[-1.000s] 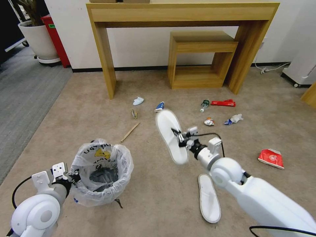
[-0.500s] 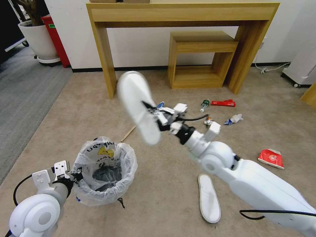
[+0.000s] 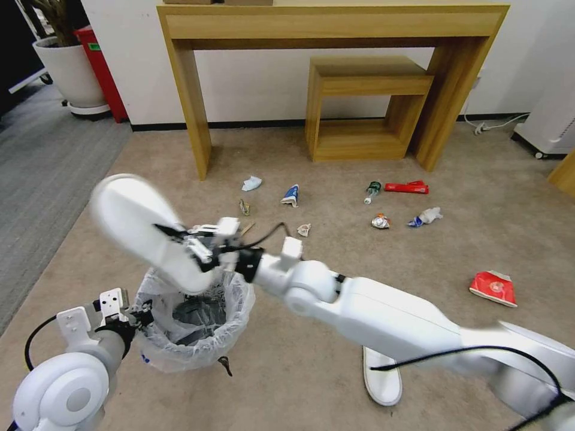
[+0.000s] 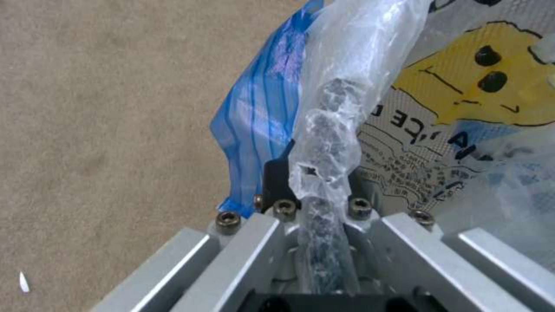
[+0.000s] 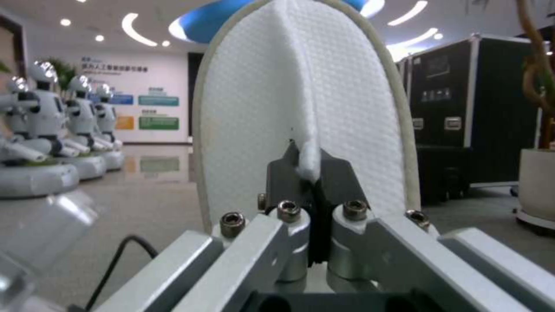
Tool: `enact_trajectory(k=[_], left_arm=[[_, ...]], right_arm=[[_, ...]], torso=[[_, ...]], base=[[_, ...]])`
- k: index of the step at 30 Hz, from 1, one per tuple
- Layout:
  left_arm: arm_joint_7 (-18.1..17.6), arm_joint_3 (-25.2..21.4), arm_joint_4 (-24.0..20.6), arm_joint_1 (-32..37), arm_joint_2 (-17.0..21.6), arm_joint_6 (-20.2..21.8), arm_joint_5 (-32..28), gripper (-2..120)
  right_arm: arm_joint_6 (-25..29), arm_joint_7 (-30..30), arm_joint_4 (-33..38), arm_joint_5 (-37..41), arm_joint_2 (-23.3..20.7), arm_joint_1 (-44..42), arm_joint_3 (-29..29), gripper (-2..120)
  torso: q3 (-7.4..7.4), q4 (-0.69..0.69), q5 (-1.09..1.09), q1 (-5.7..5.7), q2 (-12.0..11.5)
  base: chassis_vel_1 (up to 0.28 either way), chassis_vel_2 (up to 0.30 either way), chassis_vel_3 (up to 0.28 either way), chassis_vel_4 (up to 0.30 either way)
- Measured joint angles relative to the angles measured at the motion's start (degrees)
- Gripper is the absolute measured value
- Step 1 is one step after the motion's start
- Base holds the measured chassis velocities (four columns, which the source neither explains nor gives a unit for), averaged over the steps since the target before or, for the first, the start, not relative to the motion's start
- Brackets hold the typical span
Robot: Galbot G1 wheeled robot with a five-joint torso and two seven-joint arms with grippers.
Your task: Pick up the trash bin and place the garbage on the floor into it.
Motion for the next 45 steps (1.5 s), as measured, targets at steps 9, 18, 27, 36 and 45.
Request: enact_trajectory(k=[9, 18, 27, 36, 45], left_arm=[[0.01, -0.73, -1.13, 0.68, 0.18, -0.17, -0.25, 0], [-0.03, -0.75, -1.59, 1.1, -0.02, -0.24, -0.28, 0], [-0.04, -0.94, -1.73, 1.28, -0.16, -0.46, -0.24, 0], [-0.03, -1.03, -1.11, 0.83, 0.09, -0.73, -0.28, 0], [-0.01, -0.56, -0.64, 0.57, -0.1, -0.76, -0.24, 0]], right_arm=[[1.1, -0.33, -3.74, -2.83, 0.85, -1.22, -1.82, 0], [1.92, -0.16, -6.48, -6.64, 1.65, -2.98, -2.56, 0], [2.5, 0.05, -8.65, -9.35, 2.73, -3.66, -3.44, 21], [3.39, 0.1, -8.91, -10.57, 1.98, -3.34, -3.06, 55], [4.08, -0.11, -8.6, -11.09, 1.1, -3.07, -1.8, 82]], torso=[[0.0, -0.02, 0.01, 0.0, 0.0], [0.0, -0.02, 0.02, 0.0, 0.0], [0.0, -0.01, 0.02, 0.0, 0.0], [0.0, -0.01, 0.02, 0.0, 0.0], [0.0, -0.02, 0.02, 0.0, 0.0]], base=[[0.0, 0.0, 0.0, 0.0], [0.0, 0.0, 0.0, 0.0], [0.0, 0.0, 0.0, 0.0], [0.0, 0.0, 0.0, 0.0], [0.0, 0.0, 0.0, 0.0]])
